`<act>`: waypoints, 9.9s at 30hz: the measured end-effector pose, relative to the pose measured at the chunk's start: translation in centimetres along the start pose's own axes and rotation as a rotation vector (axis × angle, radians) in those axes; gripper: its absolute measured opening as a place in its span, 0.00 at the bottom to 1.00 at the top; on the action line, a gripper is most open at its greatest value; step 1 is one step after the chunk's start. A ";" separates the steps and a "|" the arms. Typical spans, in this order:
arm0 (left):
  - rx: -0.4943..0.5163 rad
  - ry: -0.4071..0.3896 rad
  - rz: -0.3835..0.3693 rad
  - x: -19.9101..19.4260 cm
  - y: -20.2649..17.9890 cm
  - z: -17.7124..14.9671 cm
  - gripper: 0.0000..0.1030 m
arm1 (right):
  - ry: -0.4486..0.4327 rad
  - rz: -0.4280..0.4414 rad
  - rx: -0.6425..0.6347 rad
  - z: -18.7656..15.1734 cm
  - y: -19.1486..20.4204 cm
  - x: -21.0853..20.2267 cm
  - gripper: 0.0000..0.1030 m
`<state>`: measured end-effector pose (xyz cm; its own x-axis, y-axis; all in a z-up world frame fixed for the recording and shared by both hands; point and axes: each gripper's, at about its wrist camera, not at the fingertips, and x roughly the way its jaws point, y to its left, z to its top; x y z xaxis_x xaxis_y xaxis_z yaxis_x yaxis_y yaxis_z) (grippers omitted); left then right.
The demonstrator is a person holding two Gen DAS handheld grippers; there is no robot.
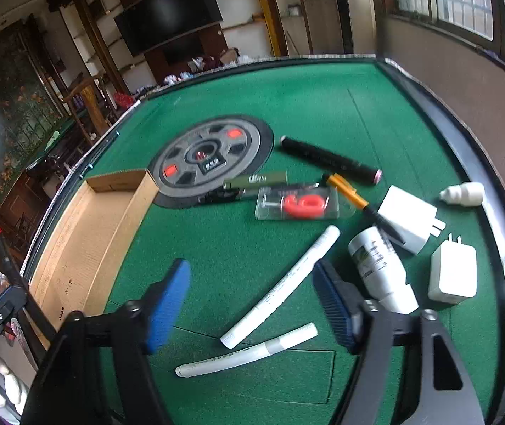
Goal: Organize rigid objects
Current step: 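Carry the black marker to the box with the left tool while the right carries a white marker, then open both tools to drop the markers in the box and withdraw, then grasp the white bottle with the left tool while the right tool grasps a white marker, then carry the bottle and white marker into the box and open both tools, then grasp the clear package with the red candle using the left tool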
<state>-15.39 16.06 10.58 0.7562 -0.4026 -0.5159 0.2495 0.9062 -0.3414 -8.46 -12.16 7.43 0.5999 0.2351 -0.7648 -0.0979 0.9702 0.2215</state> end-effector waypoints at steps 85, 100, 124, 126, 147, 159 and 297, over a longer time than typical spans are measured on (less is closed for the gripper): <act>-0.134 0.119 -0.046 3.7 -1.1 3.2 0.86 | -0.081 -0.125 0.081 -0.3 -9.9 -1.8 0.60; -0.091 0.217 0.013 6.0 -3.3 -0.3 0.86 | 0.051 0.036 -0.039 -1.3 -4.3 3.3 0.48; 0.308 0.360 0.101 20.6 -14.6 -1.3 0.85 | -0.335 -0.057 0.287 -1.0 -16.2 -4.8 0.68; 0.382 0.365 0.124 22.0 -15.4 -1.7 0.72 | -0.333 -0.040 0.313 -1.1 -16.8 -4.8 0.68; 0.134 0.197 -0.003 10.7 -11.2 -1.0 0.34 | -0.285 -0.088 0.342 -1.6 -17.0 -3.8 0.70; -0.003 0.103 -0.013 5.8 -5.9 -0.9 0.34 | 0.117 0.077 0.078 -9.1 -3.5 -3.2 0.70; 0.022 0.255 0.113 8.8 -8.2 0.0 0.99 | -0.119 0.190 0.069 5.4 -6.7 4.7 0.77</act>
<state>-10.82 5.08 8.87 0.6040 -0.3158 -0.7317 0.1875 0.9487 -0.2547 -0.69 -17.87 5.60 0.6654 0.4011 -0.6296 -0.1664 0.9019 0.3987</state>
